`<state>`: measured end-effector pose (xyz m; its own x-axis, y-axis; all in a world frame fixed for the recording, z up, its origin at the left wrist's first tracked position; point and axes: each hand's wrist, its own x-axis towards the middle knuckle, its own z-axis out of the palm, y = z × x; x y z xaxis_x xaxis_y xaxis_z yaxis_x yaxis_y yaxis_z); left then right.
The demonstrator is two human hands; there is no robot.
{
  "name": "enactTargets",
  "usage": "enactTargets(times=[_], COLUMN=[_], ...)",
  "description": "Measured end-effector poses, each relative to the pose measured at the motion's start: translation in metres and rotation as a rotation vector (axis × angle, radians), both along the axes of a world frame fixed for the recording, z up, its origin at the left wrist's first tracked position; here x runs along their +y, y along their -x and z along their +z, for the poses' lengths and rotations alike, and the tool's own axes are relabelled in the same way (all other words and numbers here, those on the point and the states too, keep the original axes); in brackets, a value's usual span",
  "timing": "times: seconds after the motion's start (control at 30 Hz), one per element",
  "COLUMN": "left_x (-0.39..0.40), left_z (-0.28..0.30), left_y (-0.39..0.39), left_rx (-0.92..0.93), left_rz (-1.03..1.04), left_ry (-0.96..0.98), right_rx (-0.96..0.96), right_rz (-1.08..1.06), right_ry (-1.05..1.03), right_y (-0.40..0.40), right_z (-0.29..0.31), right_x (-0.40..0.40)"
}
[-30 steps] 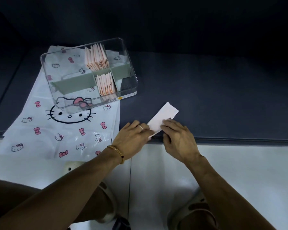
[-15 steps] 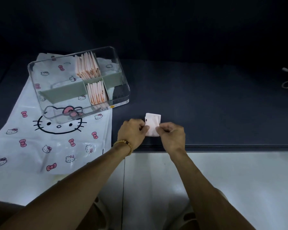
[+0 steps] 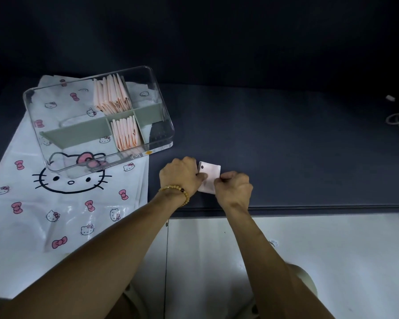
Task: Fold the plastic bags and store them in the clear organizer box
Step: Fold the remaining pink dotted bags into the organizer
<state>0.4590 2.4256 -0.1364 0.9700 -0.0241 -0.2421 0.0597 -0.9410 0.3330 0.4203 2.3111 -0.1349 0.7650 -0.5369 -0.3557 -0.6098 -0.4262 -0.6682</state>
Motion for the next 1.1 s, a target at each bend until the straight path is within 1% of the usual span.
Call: enactTargets(times=[0.07,0.1,0.17,0.23,0.3,0.4,0.5,0.57,0.63,0.7,0.77,0.8,0.87,0.93,1.0,1.1], left_x=[0.001,0.001,0.002,0.003,0.003,0.0,-0.003,-0.003,-0.002,-0.001,0.0,-0.002,-0.012,-0.024,-0.027,-0.018], left_z=[-0.001,-0.003,-0.007,-0.012,-0.016,-0.018,-0.019,-0.018,-0.016,-0.015,-0.013,-0.011,-0.01,-0.013,-0.015,-0.014], left_y=[-0.001,-0.002,-0.005,-0.004,0.001,0.013,0.017,0.017,0.017,0.017,0.017,0.016,0.018,0.016,0.011,0.004], left_rx=[-0.152,-0.203,-0.217,-0.192,-0.223,-0.241,-0.238,-0.254,-0.271,-0.271,-0.271,-0.3,-0.374,-0.35,-0.32,-0.343], left_rz=[-0.097,-0.196,-0.443,-0.6,-0.628,-0.583,-0.526,-0.52,-0.524,-0.53,-0.536,-0.576,-0.72,-0.827,-0.859,-0.9], left_ry=[0.037,0.071,0.084,0.051,0.044,0.036,0.04,0.051,0.061,0.049,-0.005,-0.045,-0.085,-0.057,-0.058,-0.043], right_rx=[-0.002,0.004,0.007,-0.009,-0.032,-0.108,-0.268,-0.299,-0.23,-0.183,-0.165,-0.158,-0.162,-0.184,-0.206,-0.227], right_rz=[0.012,0.023,0.047,0.086,0.154,0.308,0.399,0.454,0.503,0.504,0.507,0.516,0.526,0.515,0.501,0.48], right_ry=[-0.018,-0.02,0.003,0.061,0.145,0.343,0.593,0.692,0.67,0.626,0.619,0.621,0.627,0.64,0.644,0.644], right_y=[-0.001,-0.001,-0.002,-0.004,-0.008,-0.009,0.011,0.033,0.05,0.055,0.054,0.054,0.054,0.054,0.055,0.055], right_z=[-0.001,-0.002,-0.003,-0.002,0.0,0.002,-0.003,-0.014,-0.027,-0.035,-0.039,-0.039,-0.04,-0.04,-0.04,-0.04], right_x=[-0.002,-0.003,-0.005,-0.009,-0.015,-0.026,-0.032,-0.031,-0.027,-0.026,-0.025,-0.025,-0.027,-0.028,-0.028,-0.028])
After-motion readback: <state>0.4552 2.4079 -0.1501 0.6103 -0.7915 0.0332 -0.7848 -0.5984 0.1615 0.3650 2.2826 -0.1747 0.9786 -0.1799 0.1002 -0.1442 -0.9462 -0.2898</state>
